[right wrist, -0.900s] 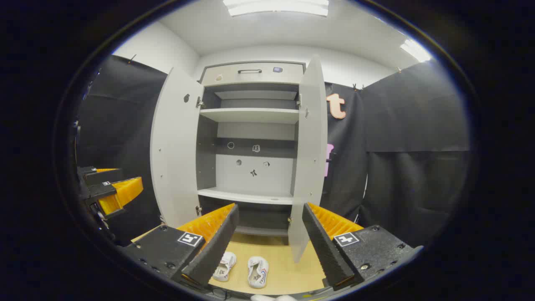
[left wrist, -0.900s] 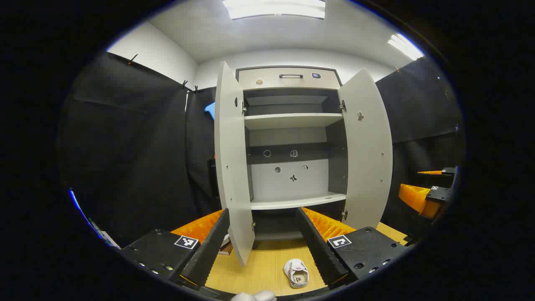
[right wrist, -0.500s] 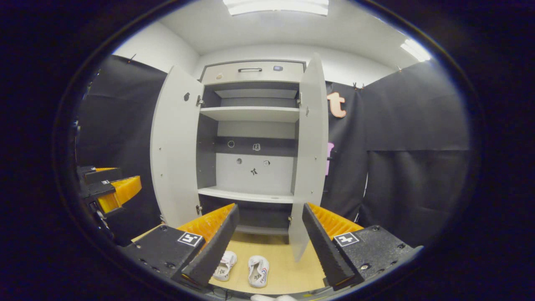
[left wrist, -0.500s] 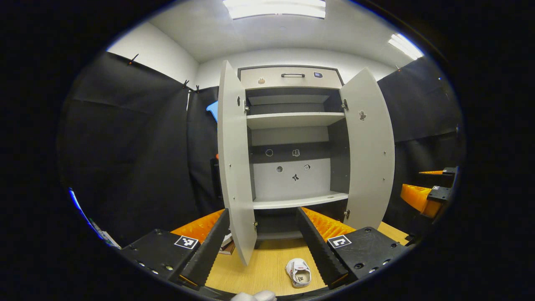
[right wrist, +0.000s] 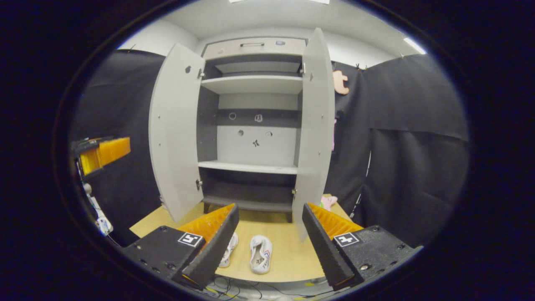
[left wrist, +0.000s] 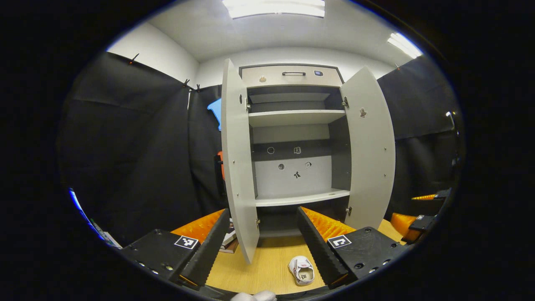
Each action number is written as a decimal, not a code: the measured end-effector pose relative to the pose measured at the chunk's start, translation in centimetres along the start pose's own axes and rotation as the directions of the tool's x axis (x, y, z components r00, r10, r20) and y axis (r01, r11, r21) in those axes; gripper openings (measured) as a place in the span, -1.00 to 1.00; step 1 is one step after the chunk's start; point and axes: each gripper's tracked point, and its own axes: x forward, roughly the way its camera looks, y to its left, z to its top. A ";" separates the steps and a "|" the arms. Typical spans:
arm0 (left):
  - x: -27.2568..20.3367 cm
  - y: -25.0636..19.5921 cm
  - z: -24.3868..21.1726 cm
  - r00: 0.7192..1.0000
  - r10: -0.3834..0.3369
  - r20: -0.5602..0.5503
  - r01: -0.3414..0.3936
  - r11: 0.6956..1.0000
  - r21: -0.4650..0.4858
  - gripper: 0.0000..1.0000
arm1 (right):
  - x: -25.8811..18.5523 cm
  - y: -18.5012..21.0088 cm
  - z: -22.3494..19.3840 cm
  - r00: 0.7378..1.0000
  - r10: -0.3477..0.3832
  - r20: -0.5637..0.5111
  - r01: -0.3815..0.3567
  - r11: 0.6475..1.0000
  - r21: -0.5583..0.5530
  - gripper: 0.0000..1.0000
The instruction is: Grab one shoe with the right hand and put it into the shoe cabinet, grab the other shoe with the left hand and put it into the shoe cabinet; then close the right door with the right hand and the left door with the left hand.
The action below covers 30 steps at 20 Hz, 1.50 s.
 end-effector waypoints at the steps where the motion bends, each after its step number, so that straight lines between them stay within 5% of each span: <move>1: -0.1 0.1 -0.2 1.000 -0.002 -0.003 0.002 1.000 0.003 0.92 | 0.6 0.3 -2.3 0.999 0.006 -0.038 -0.006 1.000 0.000 0.97; 7: -0.3 1.6 -1.8 0.999 0.027 -0.026 -0.027 1.000 0.014 0.92 | 5.3 3.8 -16.7 0.944 0.077 -0.320 -0.066 0.997 0.046 0.89; 14: 1.1 3.5 -2.0 0.994 0.099 -0.050 -0.099 0.995 0.014 0.92 | 13.2 6.3 -25.4 0.872 0.124 -0.474 -0.103 0.992 0.070 0.67; 22: 3.3 3.4 -2.3 0.989 0.132 -0.062 -0.131 0.991 0.020 0.92 | 21.6 6.1 -29.0 0.841 0.086 -0.534 -0.079 0.996 0.036 0.61; 29: 5.9 2.7 -4.2 0.981 0.153 -0.117 -0.151 0.988 0.024 0.92 | 26.4 6.3 -28.6 0.836 0.126 -0.534 -0.097 0.992 0.081 0.19; 30: 6.3 2.5 -4.3 0.981 0.152 -0.122 -0.151 0.988 0.020 0.92 | 26.7 6.1 -29.0 0.835 0.122 -0.537 -0.091 0.992 0.084 0.01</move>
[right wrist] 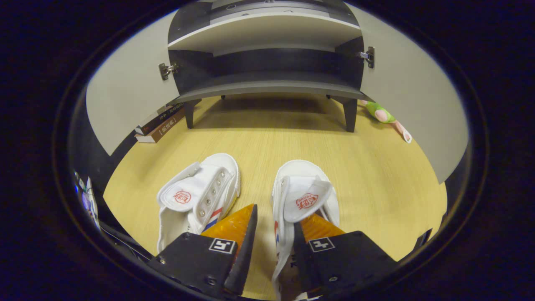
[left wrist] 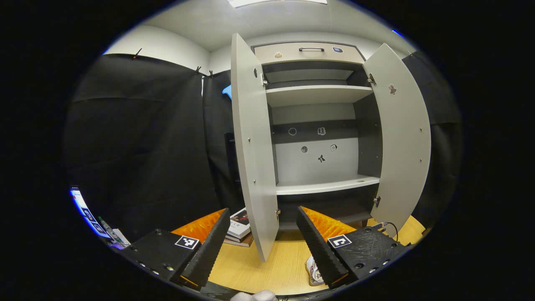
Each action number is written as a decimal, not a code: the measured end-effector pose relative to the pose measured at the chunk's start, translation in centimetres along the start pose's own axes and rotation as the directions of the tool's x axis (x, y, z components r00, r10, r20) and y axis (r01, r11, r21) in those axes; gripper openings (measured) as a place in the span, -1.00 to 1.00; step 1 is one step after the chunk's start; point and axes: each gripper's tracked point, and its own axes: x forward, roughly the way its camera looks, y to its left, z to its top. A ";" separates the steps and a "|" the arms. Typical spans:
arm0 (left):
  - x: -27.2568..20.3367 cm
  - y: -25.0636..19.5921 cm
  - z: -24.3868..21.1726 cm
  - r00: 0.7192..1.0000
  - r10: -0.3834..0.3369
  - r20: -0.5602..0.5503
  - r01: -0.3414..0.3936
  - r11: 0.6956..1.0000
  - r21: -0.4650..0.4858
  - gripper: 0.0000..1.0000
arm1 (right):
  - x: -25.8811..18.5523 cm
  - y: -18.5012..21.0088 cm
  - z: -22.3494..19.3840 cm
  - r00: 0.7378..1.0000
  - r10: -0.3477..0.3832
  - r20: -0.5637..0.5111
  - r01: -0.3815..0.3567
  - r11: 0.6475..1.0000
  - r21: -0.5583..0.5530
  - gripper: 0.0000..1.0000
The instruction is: Grab one shoe with the right hand and put it into the shoe cabinet, grab the other shoe with the left hand and put it into the shoe cabinet; then close the right door with the right hand and the left door with the left hand.
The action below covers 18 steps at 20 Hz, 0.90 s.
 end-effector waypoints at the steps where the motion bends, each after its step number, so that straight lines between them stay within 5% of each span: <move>1: 0.1 -0.2 0.1 1.000 0.000 0.000 0.000 1.000 -0.003 0.92 | -0.1 -0.7 0.0 1.000 -0.020 -0.001 0.020 1.000 0.002 -0.10; 2: 0.4 -0.3 0.2 1.000 0.002 0.001 -0.002 1.000 -0.003 0.92 | 0.4 -0.2 -0.2 1.000 0.008 -0.008 -0.008 1.000 0.016 -0.55; 3: 0.6 -0.4 0.3 1.000 0.005 0.004 -0.005 1.000 -0.004 0.92 | 0.4 0.1 -0.8 0.999 0.019 -0.030 -0.019 1.000 0.005 -0.75; 10: 1.0 -0.7 1.1 1.000 0.005 0.023 -0.005 1.000 -0.017 0.92 | -0.8 -0.7 0.2 0.997 0.038 -0.063 -0.038 0.999 -0.002 -0.92; 18: 0.3 -0.3 1.3 0.999 -0.004 0.048 0.005 1.000 -0.017 0.92 | -7.1 0.6 6.5 0.996 0.057 0.072 -0.052 0.996 -0.071 -0.92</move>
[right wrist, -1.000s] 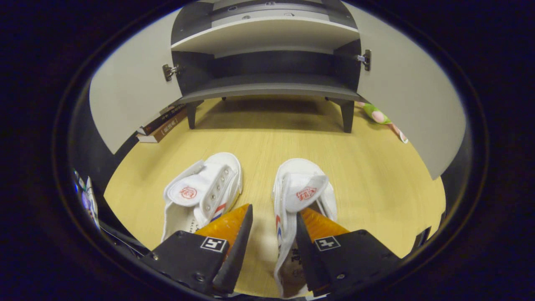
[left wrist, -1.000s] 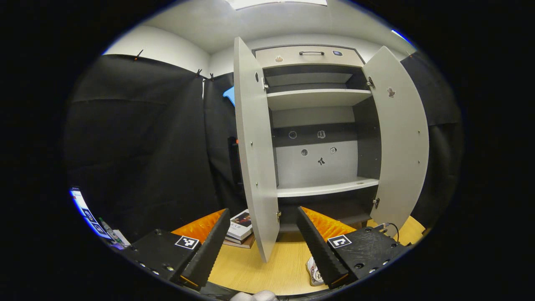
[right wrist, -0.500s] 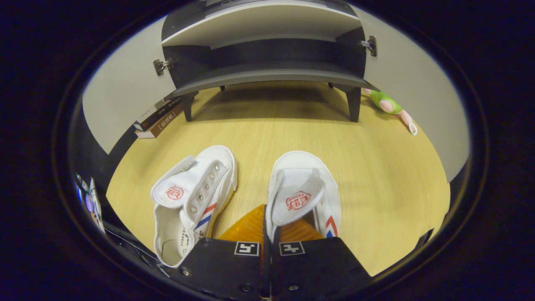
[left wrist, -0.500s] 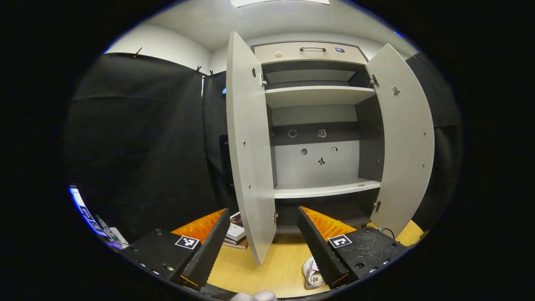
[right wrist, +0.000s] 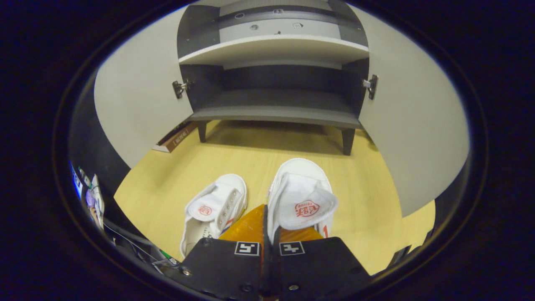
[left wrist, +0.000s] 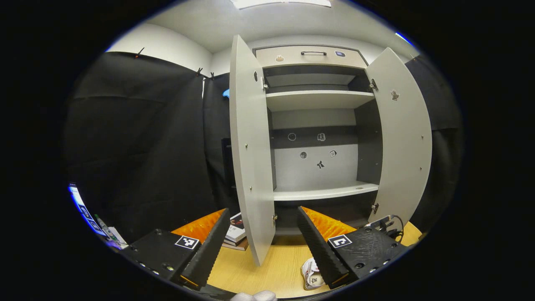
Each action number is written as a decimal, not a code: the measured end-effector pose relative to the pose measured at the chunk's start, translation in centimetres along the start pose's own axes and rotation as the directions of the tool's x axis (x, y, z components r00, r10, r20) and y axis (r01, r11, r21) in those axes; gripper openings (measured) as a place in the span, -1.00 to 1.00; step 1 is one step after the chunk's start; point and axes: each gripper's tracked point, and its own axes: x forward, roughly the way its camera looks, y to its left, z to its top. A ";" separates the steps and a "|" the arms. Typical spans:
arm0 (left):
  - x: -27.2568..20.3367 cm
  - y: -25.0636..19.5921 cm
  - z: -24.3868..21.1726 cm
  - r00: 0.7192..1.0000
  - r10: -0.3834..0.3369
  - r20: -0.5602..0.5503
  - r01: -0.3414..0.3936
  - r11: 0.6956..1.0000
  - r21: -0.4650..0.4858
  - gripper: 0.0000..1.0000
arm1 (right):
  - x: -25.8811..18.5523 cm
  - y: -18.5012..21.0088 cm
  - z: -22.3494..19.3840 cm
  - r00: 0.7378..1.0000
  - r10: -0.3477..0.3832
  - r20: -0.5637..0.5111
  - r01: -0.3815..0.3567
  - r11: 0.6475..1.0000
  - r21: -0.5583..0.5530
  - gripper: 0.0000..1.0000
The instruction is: Grab one shoe with the right hand and put it into the shoe cabinet, grab the other shoe with the left hand and put it into the shoe cabinet; then close the right door with the right hand and the left door with the left hand.
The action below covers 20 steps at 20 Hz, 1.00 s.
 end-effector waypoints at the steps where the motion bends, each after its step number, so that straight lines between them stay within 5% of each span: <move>1: -0.2 0.1 -0.1 1.000 0.000 0.004 0.000 1.000 0.007 0.92 | -0.9 0.3 1.5 1.000 0.004 0.024 -0.004 1.000 -0.003 -0.92; 12: -0.8 -1.4 -1.9 0.998 -0.058 -0.019 0.058 0.998 -0.023 0.92 | -9.7 2.3 22.9 0.950 0.027 0.310 -0.009 0.998 -0.058 -0.92; 20: 0.2 -2.3 -3.0 0.998 -0.024 -0.056 0.022 0.999 -0.047 0.92 | -5.7 0.8 38.2 0.909 -0.017 0.416 0.061 0.994 -0.093 -0.92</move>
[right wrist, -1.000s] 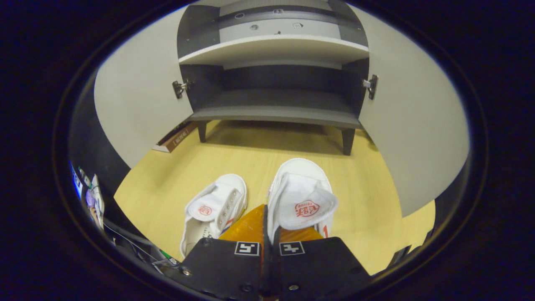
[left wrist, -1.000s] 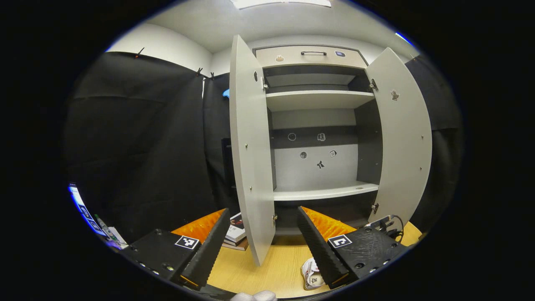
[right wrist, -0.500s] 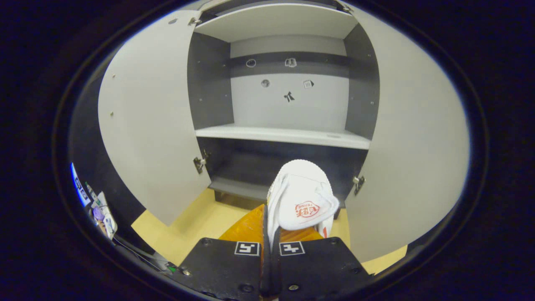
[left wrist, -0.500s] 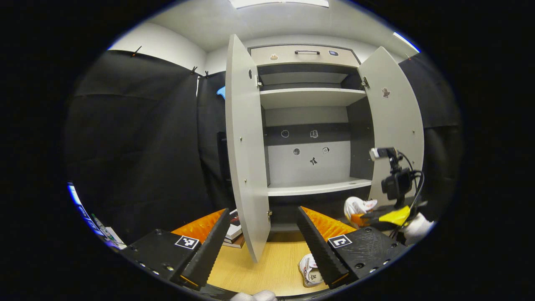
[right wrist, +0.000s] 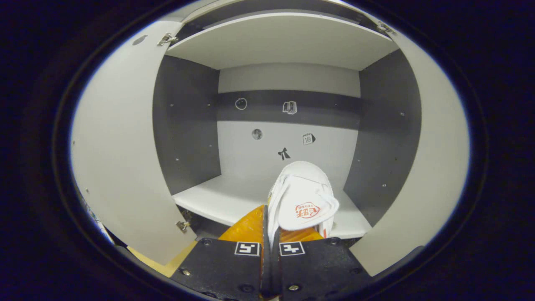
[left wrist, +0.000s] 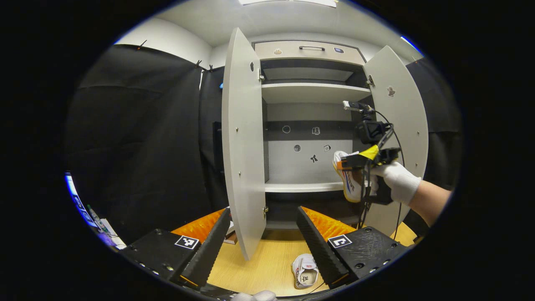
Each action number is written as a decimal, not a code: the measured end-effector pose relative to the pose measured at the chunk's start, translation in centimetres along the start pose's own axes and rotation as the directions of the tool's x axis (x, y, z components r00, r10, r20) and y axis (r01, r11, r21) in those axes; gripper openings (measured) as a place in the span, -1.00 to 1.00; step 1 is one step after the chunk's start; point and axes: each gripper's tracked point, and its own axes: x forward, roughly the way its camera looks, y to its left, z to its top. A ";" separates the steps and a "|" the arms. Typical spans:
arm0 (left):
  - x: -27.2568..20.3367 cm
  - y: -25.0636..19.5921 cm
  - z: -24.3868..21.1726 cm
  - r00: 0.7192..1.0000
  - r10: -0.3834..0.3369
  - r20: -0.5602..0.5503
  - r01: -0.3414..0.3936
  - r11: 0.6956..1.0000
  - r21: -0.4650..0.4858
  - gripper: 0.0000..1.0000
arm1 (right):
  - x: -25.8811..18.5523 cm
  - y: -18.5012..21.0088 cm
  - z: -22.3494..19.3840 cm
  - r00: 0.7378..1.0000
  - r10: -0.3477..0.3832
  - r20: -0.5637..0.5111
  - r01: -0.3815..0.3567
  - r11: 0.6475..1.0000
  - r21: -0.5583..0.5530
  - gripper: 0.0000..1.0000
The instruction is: Grab one shoe with the right hand and put it into the shoe cabinet, grab the other shoe with the left hand and put it into the shoe cabinet; then close the right door with the right hand and the left door with the left hand.
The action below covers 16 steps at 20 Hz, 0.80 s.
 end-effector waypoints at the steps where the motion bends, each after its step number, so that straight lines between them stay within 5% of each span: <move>1: 0.1 0.0 0.0 1.000 0.015 -0.003 -0.015 1.000 0.000 0.92 | 1.5 -0.2 0.7 1.000 -0.001 -0.002 0.001 1.000 -0.007 -0.92; 9: 0.7 -0.5 -0.1 0.994 0.104 -0.024 -0.104 0.994 -0.020 0.92 | 12.3 -2.4 0.4 0.994 -0.032 -0.108 0.031 0.999 -0.012 -0.92; 16: 1.1 0.2 0.5 0.989 0.146 -0.018 -0.146 0.989 -0.024 0.92 | 14.7 -2.3 -1.6 0.959 -0.023 -0.281 0.028 1.000 0.012 -0.90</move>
